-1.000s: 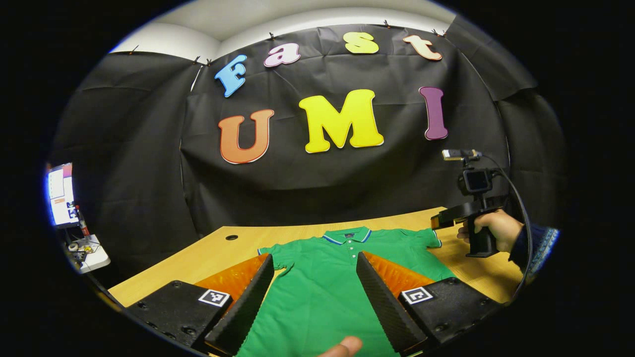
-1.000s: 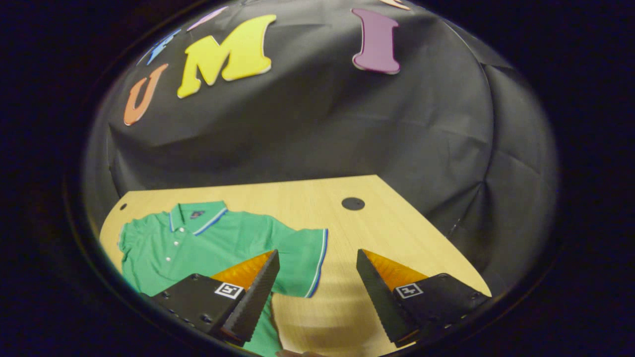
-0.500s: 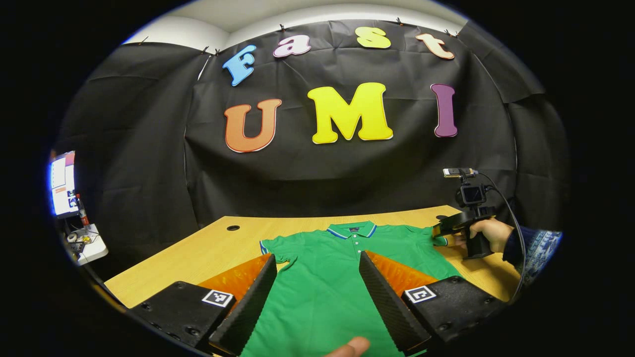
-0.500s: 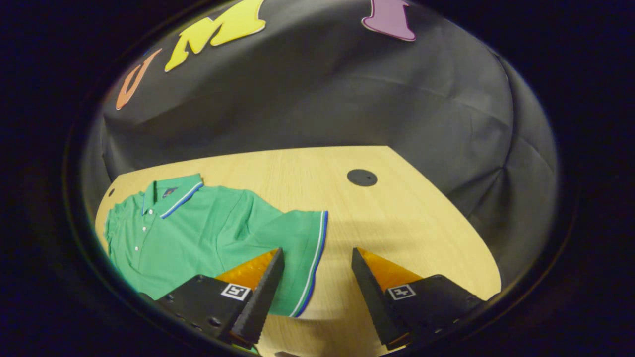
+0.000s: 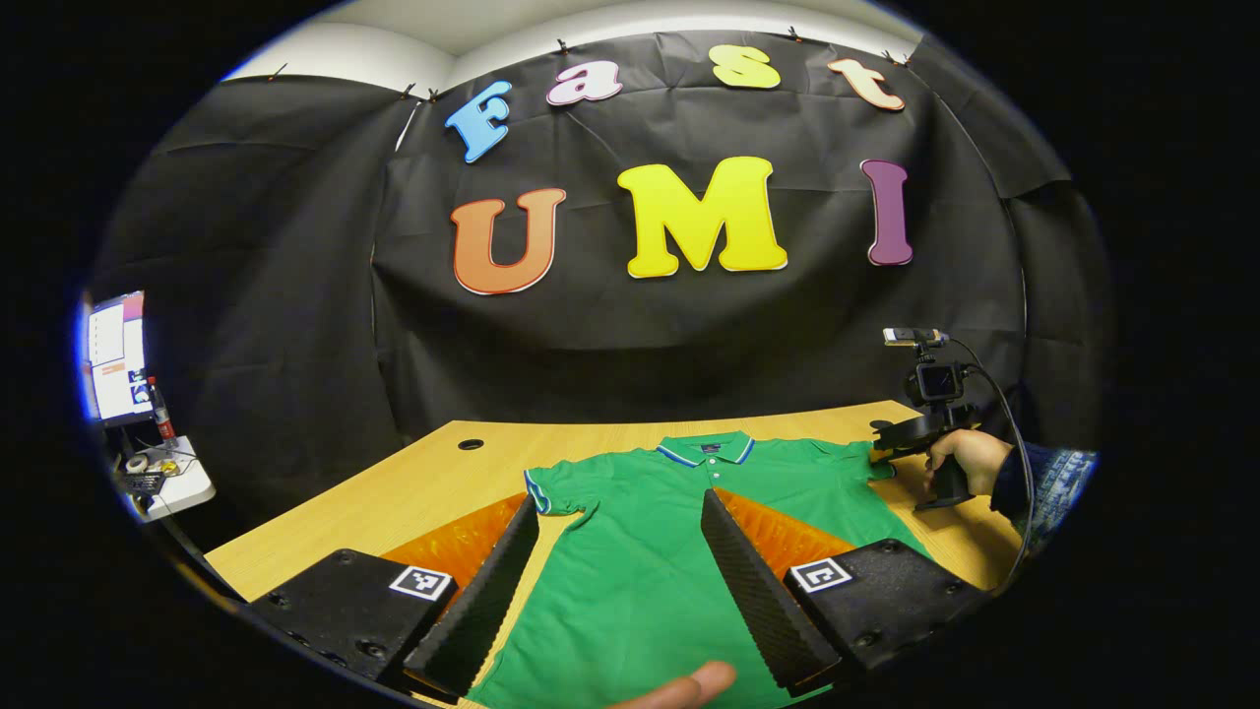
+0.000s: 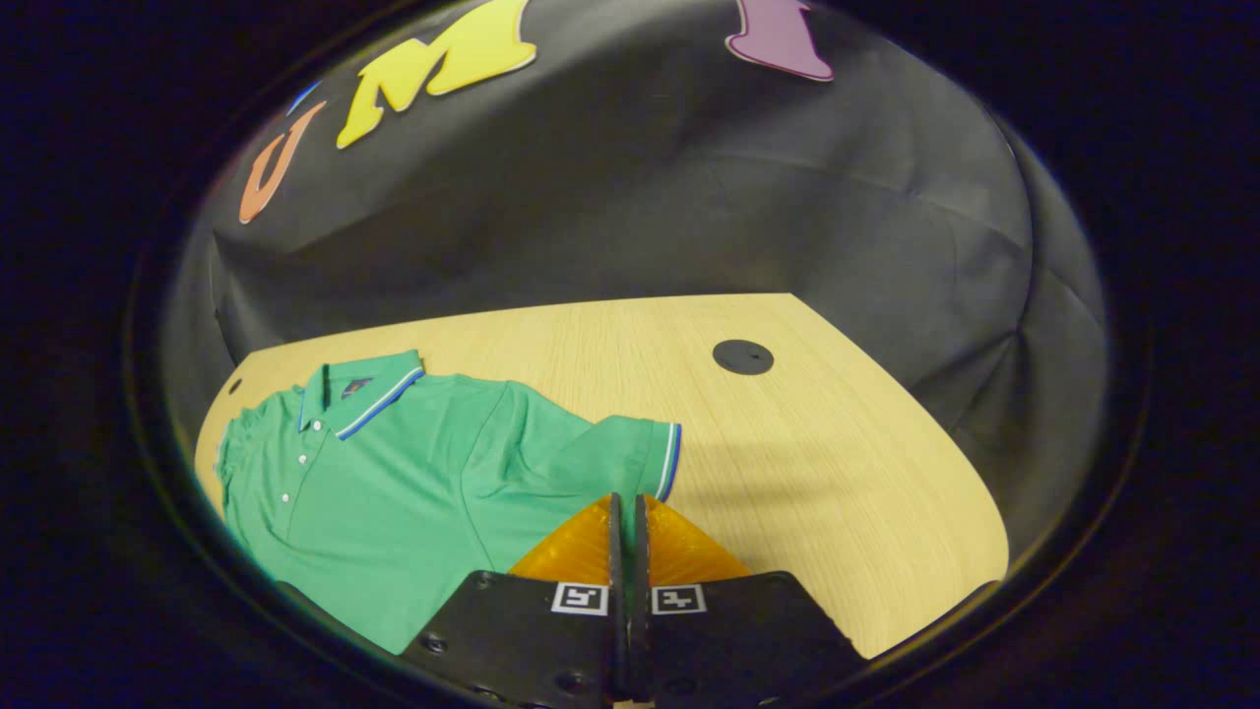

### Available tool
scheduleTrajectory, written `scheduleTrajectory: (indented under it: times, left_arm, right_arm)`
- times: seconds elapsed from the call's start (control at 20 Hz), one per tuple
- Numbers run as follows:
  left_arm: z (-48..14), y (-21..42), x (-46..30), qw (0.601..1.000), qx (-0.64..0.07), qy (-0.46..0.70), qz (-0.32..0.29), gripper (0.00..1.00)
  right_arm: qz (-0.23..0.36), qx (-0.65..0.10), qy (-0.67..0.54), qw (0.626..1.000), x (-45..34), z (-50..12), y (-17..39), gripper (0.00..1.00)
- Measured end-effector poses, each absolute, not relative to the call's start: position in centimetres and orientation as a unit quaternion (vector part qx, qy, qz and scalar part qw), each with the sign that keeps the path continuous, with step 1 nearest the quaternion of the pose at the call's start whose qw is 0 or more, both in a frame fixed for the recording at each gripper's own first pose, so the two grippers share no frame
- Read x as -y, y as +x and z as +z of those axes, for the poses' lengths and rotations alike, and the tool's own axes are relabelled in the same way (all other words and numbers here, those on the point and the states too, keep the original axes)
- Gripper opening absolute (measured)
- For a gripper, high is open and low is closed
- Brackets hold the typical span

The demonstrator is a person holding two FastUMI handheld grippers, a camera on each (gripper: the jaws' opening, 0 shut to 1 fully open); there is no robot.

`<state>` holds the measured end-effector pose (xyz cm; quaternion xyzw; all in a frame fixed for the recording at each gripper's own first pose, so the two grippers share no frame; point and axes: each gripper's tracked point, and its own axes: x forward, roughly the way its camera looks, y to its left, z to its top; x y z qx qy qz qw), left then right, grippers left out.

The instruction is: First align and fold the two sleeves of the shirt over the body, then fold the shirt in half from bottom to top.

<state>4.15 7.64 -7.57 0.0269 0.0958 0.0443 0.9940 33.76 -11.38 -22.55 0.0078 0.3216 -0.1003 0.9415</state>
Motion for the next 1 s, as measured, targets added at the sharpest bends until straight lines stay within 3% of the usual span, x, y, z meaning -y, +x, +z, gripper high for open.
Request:
scheduleTrajectory:
  times: [0.4, 1.0]
  left_arm:
    - [-7.0, 3.9, -10.0, 0.993, -0.1, 0.001, 0.067, 1.0]
    - [-6.3, 3.6, -11.8, 0.991, -0.099, -0.021, 0.084, 1.0]
  right_arm:
    - [-0.105, -0.277, -0.033, 0.954, 9.4, -17.3, 33.5, 0.0]
    - [-0.024, -0.224, -0.082, 0.971, -3.1, -13.7, 34.4, 0.0]
